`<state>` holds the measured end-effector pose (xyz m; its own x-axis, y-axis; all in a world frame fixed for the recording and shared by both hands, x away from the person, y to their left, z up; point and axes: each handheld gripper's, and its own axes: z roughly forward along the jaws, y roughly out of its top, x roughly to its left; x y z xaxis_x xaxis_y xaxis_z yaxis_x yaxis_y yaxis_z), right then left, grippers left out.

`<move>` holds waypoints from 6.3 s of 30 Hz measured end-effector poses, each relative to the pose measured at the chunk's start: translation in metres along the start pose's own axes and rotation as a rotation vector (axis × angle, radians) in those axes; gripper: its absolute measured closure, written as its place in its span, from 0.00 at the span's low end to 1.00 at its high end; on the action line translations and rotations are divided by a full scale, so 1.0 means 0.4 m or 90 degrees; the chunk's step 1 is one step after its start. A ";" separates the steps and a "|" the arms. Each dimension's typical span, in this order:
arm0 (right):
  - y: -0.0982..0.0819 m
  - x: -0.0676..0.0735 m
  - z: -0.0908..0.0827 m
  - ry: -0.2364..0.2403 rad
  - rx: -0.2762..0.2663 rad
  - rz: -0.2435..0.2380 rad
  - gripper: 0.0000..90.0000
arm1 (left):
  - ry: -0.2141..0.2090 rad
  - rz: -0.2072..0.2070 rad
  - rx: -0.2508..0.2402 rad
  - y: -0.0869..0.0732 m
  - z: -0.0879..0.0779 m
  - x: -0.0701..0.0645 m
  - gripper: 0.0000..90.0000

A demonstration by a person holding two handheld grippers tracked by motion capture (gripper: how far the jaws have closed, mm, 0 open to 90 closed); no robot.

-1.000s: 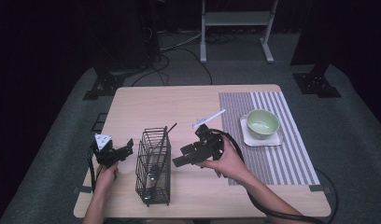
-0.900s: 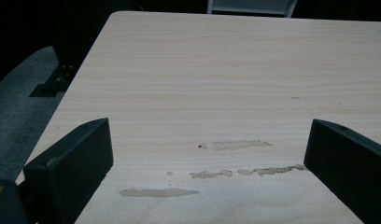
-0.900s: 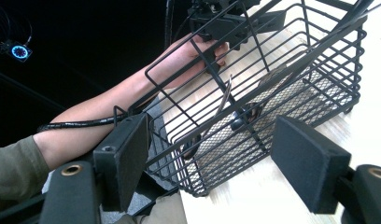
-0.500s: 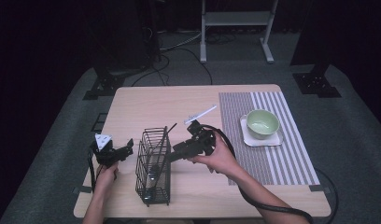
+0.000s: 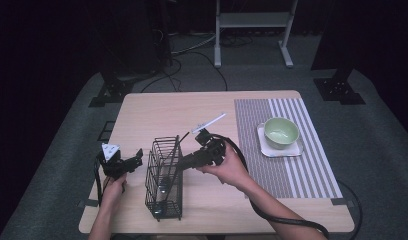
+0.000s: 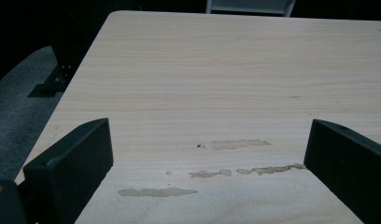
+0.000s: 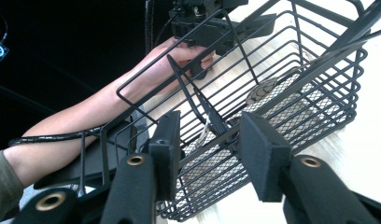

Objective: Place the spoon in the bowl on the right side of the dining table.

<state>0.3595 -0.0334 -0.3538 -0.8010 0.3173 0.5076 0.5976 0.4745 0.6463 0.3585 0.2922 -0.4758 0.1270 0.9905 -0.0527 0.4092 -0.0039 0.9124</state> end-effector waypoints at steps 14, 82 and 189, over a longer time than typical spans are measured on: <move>0.002 0.017 0.000 -0.002 -0.024 -0.010 0.98 | 0.000 0.000 -0.001 -0.001 -0.001 0.000 0.00; -0.006 0.041 -0.366 -0.008 -0.172 0.056 0.99 | 0.004 0.004 0.000 -0.001 -0.001 -0.002 0.00; -0.311 -0.201 -0.565 -0.121 -0.267 0.241 0.98 | 0.007 0.010 0.006 0.000 0.001 -0.004 0.00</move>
<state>0.3577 -0.3036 -0.3464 -0.4980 0.5615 0.6609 0.7750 -0.0538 0.6297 0.3585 0.2906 -0.4759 0.1237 0.9917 -0.0341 0.4162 -0.0207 0.9091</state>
